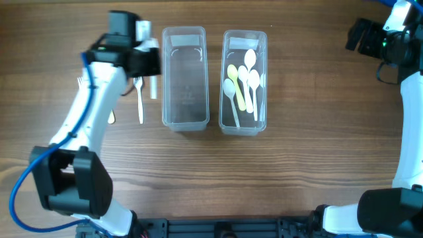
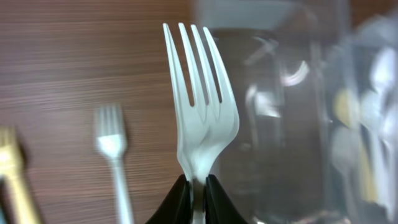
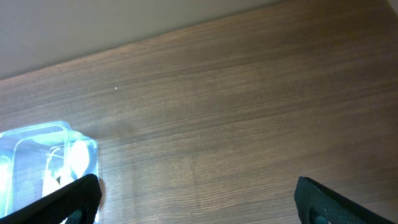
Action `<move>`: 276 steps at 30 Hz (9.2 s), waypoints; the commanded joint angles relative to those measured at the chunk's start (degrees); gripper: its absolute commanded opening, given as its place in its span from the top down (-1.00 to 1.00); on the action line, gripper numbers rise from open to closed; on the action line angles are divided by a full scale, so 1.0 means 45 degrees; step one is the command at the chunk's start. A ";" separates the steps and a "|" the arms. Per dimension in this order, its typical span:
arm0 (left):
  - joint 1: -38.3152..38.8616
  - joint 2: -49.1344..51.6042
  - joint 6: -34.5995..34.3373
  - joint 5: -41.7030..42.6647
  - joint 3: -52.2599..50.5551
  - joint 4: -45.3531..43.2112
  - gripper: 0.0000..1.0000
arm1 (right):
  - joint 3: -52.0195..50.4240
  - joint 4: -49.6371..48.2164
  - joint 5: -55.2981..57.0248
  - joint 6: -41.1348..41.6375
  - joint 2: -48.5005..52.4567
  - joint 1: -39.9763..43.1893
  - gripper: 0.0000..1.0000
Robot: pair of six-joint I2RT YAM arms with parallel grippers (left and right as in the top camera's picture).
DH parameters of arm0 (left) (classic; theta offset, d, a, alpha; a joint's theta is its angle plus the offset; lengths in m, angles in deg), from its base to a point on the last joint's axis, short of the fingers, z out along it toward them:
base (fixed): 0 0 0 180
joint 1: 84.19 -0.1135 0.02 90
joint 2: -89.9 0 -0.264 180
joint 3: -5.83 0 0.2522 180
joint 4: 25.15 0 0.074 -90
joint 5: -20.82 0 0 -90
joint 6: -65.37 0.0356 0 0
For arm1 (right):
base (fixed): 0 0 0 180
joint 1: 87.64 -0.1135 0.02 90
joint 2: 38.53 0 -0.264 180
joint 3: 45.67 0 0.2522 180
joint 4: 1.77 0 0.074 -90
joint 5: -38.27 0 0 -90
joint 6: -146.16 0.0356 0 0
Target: Pack container
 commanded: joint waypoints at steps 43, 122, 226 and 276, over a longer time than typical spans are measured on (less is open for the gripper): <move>-0.2001 0.0024 -0.1112 -0.0899 -0.1792 -0.0189 -0.48 | 0.0015 -0.0044 -0.0049 -0.0131 0.0068 -0.0039 -0.99; 0.2341 -0.0199 -0.1870 -0.0869 0.0112 0.0063 0.03 | 0.0015 -0.0039 -0.0049 -0.0131 0.0068 -0.0039 -0.99; -0.4172 0.2477 -0.1831 -0.2322 -0.4634 -0.5183 0.67 | 0.0015 -0.0044 -0.0049 -0.0131 0.0073 -0.0039 -1.00; -0.3900 0.3177 -0.2594 -0.0777 -0.2730 -0.5047 -0.17 | 0.0015 -0.0039 -0.0049 -0.0131 0.0073 -0.0039 -1.00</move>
